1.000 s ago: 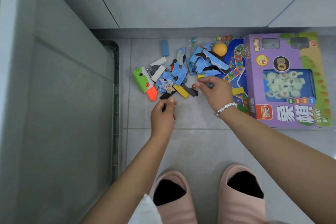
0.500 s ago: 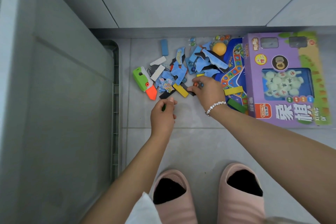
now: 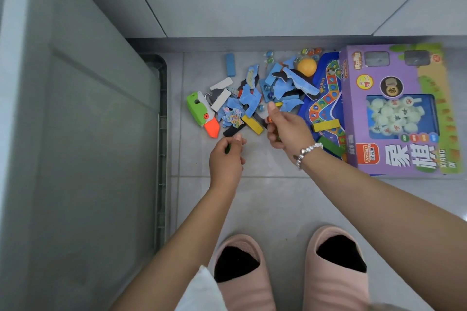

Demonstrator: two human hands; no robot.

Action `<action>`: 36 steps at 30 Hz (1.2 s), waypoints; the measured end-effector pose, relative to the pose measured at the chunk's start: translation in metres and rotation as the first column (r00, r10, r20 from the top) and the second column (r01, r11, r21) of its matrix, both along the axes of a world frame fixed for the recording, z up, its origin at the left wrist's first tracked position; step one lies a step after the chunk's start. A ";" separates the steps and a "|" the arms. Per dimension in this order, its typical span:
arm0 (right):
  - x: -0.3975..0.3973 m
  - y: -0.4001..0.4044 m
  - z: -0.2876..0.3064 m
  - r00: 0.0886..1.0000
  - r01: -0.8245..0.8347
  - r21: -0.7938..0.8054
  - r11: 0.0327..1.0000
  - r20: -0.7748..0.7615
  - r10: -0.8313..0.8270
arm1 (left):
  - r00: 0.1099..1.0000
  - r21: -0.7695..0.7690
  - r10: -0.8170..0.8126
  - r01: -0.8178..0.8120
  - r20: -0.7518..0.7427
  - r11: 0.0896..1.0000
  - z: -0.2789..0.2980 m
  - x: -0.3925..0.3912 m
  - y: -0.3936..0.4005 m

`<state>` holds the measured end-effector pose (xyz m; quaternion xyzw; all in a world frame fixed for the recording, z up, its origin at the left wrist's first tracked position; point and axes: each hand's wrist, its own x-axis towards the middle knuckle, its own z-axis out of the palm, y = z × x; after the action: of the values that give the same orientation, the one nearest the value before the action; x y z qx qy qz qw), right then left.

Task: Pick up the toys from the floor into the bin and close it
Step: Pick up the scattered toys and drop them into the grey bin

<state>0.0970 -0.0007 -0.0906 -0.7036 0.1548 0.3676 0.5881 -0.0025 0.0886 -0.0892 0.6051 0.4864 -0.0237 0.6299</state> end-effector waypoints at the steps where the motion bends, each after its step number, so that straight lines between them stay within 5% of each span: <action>1: 0.001 0.000 0.002 0.994 0.054 0.091 0.994 -0.098 -0.045 | 1.000 -0.001 0.001 -0.001 0.000 1.000 0.000 0.000 0.000; 5: 0.009 -0.001 0.007 0.956 0.172 0.235 0.957 -0.275 -0.104 | 1.000 -0.002 0.007 -0.007 0.004 1.000 -0.001 -0.001 0.001; 9: 0.018 -0.002 0.000 1.000 -0.005 0.016 1.000 0.009 0.005 | 1.000 -0.004 0.006 -0.006 0.002 1.000 -0.001 -0.001 0.001; 13: 0.017 0.003 -0.011 0.859 -0.138 -0.412 0.901 0.402 0.315 | 1.000 -0.001 0.005 -0.005 -0.007 1.000 0.000 0.000 0.001; 23: 0.019 0.021 -0.020 0.690 -0.230 -0.617 0.753 0.442 0.573 | 1.000 -0.002 0.006 -0.006 -0.006 1.000 0.001 0.001 0.000; 30: 0.009 0.017 0.009 0.784 -0.130 -0.407 0.904 0.515 0.345 | 0.996 0.015 0.071 -0.072 0.062 0.997 0.020 0.010 0.002; 36: 0.003 0.043 0.097 0.837 -0.191 -0.134 0.972 0.496 0.232 | 0.939 0.075 0.235 -0.261 0.251 0.962 0.110 0.015 0.025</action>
<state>0.1004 0.0422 0.0060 -0.8109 -0.0698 0.2254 0.5354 0.0122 0.1139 0.0212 0.5700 0.4796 0.1554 0.6488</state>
